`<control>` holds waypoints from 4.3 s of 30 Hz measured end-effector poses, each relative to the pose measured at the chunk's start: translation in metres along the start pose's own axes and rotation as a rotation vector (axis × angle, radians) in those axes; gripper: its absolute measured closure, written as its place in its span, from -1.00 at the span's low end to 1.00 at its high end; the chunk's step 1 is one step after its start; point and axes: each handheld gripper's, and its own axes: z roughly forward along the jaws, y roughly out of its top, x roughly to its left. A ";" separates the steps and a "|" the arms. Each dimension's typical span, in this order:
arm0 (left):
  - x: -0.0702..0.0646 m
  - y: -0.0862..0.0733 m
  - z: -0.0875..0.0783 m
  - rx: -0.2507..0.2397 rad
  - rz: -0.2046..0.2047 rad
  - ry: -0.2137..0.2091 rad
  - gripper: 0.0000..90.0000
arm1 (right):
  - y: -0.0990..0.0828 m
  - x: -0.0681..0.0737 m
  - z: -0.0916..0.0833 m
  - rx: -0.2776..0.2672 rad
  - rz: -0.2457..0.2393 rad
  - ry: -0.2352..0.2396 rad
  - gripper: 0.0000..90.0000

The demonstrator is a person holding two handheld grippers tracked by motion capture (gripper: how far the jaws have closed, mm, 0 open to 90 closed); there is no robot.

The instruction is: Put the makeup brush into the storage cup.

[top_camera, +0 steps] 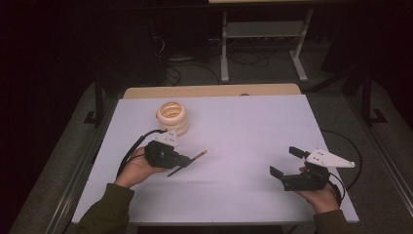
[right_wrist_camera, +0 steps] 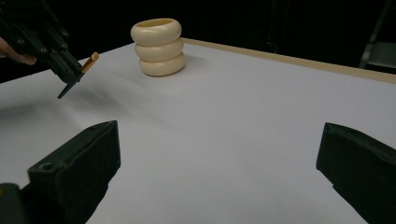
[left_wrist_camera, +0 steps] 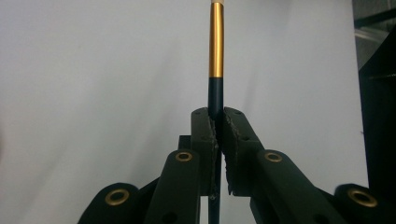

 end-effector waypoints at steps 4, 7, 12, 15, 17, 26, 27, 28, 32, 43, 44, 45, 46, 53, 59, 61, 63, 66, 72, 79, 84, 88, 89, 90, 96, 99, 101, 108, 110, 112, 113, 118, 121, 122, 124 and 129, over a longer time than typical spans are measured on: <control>0.002 -0.005 -0.003 -0.063 -0.009 0.012 0.86 | 0.000 0.000 0.000 0.000 -0.002 0.000 -1.00; 0.002 -0.008 -0.008 -0.109 -0.018 0.018 0.86 | 0.000 0.000 0.001 -0.001 -0.007 0.000 -1.00; 0.004 -0.013 -0.014 -0.180 -0.042 0.033 0.86 | 0.000 0.000 0.002 0.003 -0.008 0.003 -1.00; 0.006 -0.015 -0.017 -0.213 -0.059 0.043 0.86 | 0.000 0.000 0.002 0.002 -0.008 0.003 -1.00; 0.006 -0.017 -0.019 -0.228 -0.064 0.050 0.86 | 0.000 0.000 0.002 0.002 -0.008 0.003 -1.00; 0.011 -0.022 -0.030 -0.313 -0.102 0.081 0.86 | 0.000 0.000 0.003 0.003 -0.012 0.003 -1.00; 0.012 -0.022 -0.032 -0.329 -0.107 0.084 0.86 | 0.000 -0.001 0.003 0.002 -0.013 0.003 -1.00; 0.013 -0.023 -0.033 -0.342 -0.112 0.088 0.86 | 0.000 -0.001 0.003 0.003 -0.013 0.003 -1.00; 0.016 -0.026 -0.039 -0.372 -0.137 0.114 0.86 | 0.000 -0.001 0.003 0.004 -0.014 0.003 -1.00; 0.021 -0.030 -0.049 -0.425 -0.176 0.165 0.86 | 0.000 0.000 0.003 -0.001 -0.008 0.007 -1.00; 0.023 -0.031 -0.051 -0.426 -0.171 0.169 0.86 | 0.001 0.000 0.003 -0.001 -0.007 0.007 -1.00; 0.024 -0.031 -0.052 -0.436 -0.178 0.172 0.86 | 0.001 -0.001 0.002 -0.002 -0.006 0.007 -1.00; 0.025 -0.032 -0.053 -0.438 -0.177 0.175 0.86 | 0.001 -0.001 0.002 -0.003 -0.004 0.007 -1.00; 0.031 -0.033 -0.059 -0.447 -0.187 0.197 0.86 | 0.001 -0.001 0.002 -0.006 0.001 0.005 -1.00; 0.036 -0.029 -0.066 -0.463 -0.187 0.212 0.86 | 0.001 -0.001 0.002 -0.004 0.005 0.004 -1.00; 0.037 -0.027 -0.068 -0.467 -0.184 0.217 0.86 | 0.001 -0.001 0.002 -0.005 0.005 0.004 -1.00; 0.039 -0.026 -0.070 -0.469 -0.186 0.219 0.86 | 0.001 -0.001 0.001 -0.004 0.006 0.005 -1.00; 0.041 -0.023 -0.072 -0.476 -0.183 0.222 0.86 | 0.001 -0.001 0.001 -0.004 0.004 0.005 -1.00; 0.046 -0.020 -0.075 -0.490 -0.187 0.228 0.86 | 0.001 -0.001 0.001 -0.005 0.004 0.004 -1.00; 0.054 -0.018 -0.077 -0.505 -0.192 0.237 0.86 | 0.001 -0.001 0.001 -0.006 0.004 0.004 -1.00; 0.059 -0.013 -0.077 -0.511 -0.184 0.249 0.86 | 0.001 -0.001 0.001 -0.005 0.005 0.005 -1.00; 0.064 -0.010 -0.078 -0.516 -0.184 0.253 0.86 | 0.001 -0.001 0.001 -0.005 0.006 0.005 -1.00; 0.065 -0.008 -0.077 -0.514 -0.182 0.255 0.86 | 0.001 -0.002 0.001 -0.005 0.005 0.004 -1.00; 0.066 -0.007 -0.077 -0.515 -0.181 0.257 0.86 | 0.001 -0.002 0.001 -0.005 0.006 0.004 -1.00; 0.072 -0.002 -0.076 -0.520 -0.180 0.258 0.86 | 0.001 -0.002 0.001 -0.005 0.006 0.005 -1.00; 0.076 0.000 -0.076 -0.516 -0.173 0.263 0.86 | 0.001 -0.002 0.001 -0.006 0.006 0.005 -1.00; 0.078 0.002 -0.076 -0.527 -0.173 0.263 0.86 | 0.001 -0.002 0.001 -0.005 0.006 0.005 -1.00; 0.086 0.006 -0.076 -0.542 -0.175 0.273 0.86 | 0.001 -0.002 0.001 -0.006 0.007 0.005 -1.00; 0.089 0.008 -0.076 -0.548 -0.174 0.278 0.86 | 0.001 -0.002 0.001 -0.005 0.007 0.005 -1.00; 0.092 0.009 -0.077 -0.549 -0.172 0.282 0.86 | 0.001 -0.002 0.001 -0.006 0.007 0.006 -1.00; 0.093 0.010 -0.077 -0.551 -0.174 0.286 0.86 | 0.001 -0.002 0.001 -0.005 0.007 0.005 -1.00; 0.099 0.016 -0.079 -0.546 -0.161 0.296 0.85 | 0.001 -0.002 0.001 -0.007 0.008 0.005 -1.00; 0.102 0.020 -0.080 -0.553 -0.161 0.304 0.86 | 0.001 -0.002 0.001 -0.008 0.009 0.006 -1.00; 0.103 0.021 -0.079 -0.555 -0.156 0.308 0.86 | 0.001 -0.002 0.001 -0.008 0.010 0.006 -1.00; 0.106 0.022 -0.079 -0.556 -0.151 0.314 0.86 | 0.001 -0.003 0.001 -0.009 0.010 0.007 -1.00; 0.115 0.023 -0.074 -0.565 -0.153 0.326 0.86 | 0.001 -0.003 0.000 -0.011 0.010 0.009 -1.00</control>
